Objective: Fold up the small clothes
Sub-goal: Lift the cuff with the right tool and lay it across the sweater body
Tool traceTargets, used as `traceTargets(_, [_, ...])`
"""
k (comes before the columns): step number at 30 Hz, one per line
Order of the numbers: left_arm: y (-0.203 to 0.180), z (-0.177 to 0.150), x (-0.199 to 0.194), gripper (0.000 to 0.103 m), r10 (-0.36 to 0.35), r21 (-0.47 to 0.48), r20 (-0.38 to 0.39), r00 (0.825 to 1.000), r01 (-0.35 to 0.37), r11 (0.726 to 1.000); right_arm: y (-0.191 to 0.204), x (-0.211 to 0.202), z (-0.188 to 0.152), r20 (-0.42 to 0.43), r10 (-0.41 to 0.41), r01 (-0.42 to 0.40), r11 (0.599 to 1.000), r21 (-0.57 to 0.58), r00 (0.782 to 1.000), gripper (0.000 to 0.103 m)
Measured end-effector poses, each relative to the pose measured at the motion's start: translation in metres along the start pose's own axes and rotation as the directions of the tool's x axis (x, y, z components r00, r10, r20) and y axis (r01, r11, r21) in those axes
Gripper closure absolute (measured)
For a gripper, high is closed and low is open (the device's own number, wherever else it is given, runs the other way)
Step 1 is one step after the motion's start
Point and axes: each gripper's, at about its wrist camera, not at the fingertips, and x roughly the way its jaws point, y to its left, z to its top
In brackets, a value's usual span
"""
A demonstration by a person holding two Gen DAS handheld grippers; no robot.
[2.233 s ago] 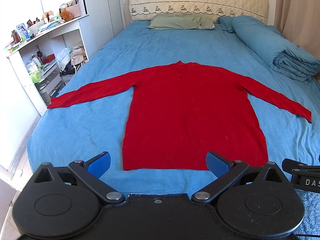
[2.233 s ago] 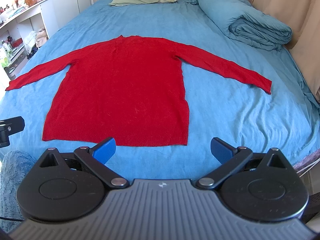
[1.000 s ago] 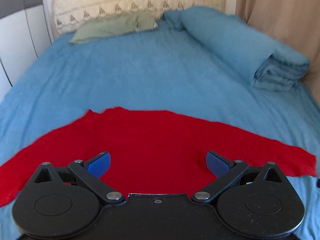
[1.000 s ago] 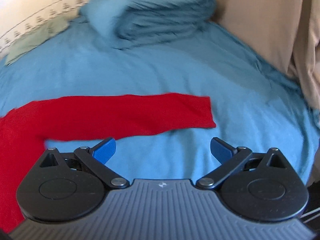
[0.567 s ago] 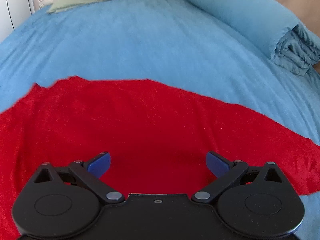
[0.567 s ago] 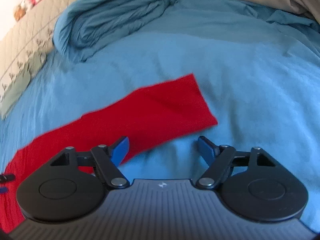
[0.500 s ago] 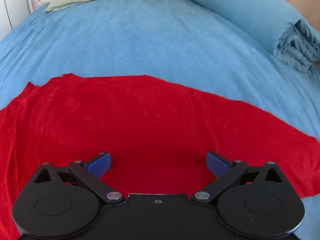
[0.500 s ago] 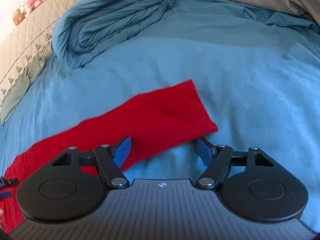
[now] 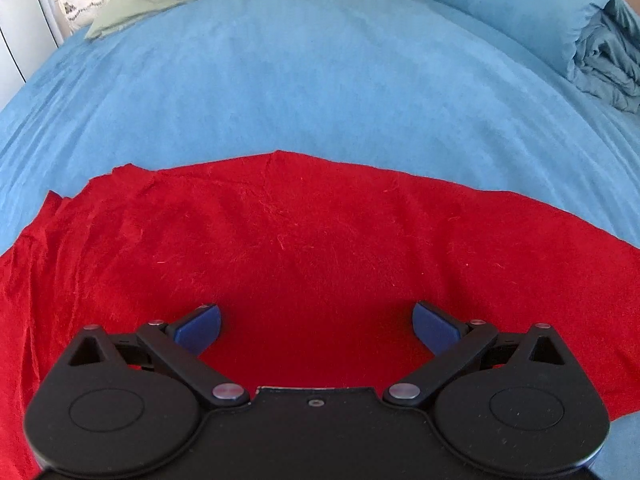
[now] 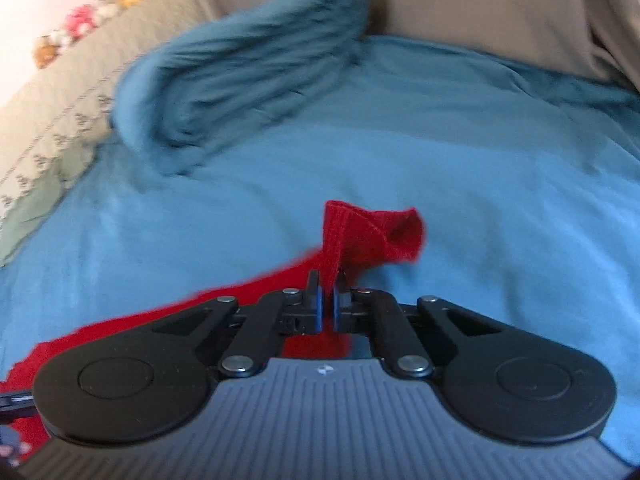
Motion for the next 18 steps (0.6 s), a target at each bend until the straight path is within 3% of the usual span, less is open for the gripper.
traceTargets(5, [0.034, 0.005, -0.025, 0.001, -0.045, -0.037, -0.007, 0.999, 0.045, 0.998, 0.081, -0.01, 0.013, 0.031, 0.188, -0.187, 0.981, -0.049, 0.982, 0.083])
traceTargets(9, [0.111, -0.003, -0.067, 0.001, -0.026, -0.103, 0.068, 0.997, 0.033, 0.994, 0.178, -0.016, 0.01, 0.02, 0.378, -0.373, 0.921, -0.109, 0.926, 0.083])
traceTargets(12, [0.181, -0.02, -0.092, 0.0, 0.031, -0.192, 0.121, 0.992, -0.007, 0.981, 0.263, -0.028, -0.01, -0.035, 0.534, -0.532, 0.83, -0.169, 0.845, 0.083])
traceTargets(15, [0.242, -0.048, -0.104, 0.0, 0.159, -0.266, 0.143, 0.977, -0.117, 0.957, 0.348, -0.033, -0.061, -0.176, 0.664, -0.687, 0.697, -0.208, 0.727, 0.083])
traceTargets(17, [0.279, -0.07, -0.105, 0.0, 0.198, -0.309, 0.13, 0.972, -0.15, 0.939, 0.395, -0.029, -0.111, -0.296, 0.695, -0.756, 0.614, -0.228, 0.655, 0.083])
traceTargets(18, [0.294, -0.081, -0.105, 0.0, 0.205, -0.329, 0.12, 0.971, -0.156, 0.932, 0.414, -0.028, -0.139, -0.352, 0.684, -0.769, 0.585, -0.258, 0.638, 0.083])
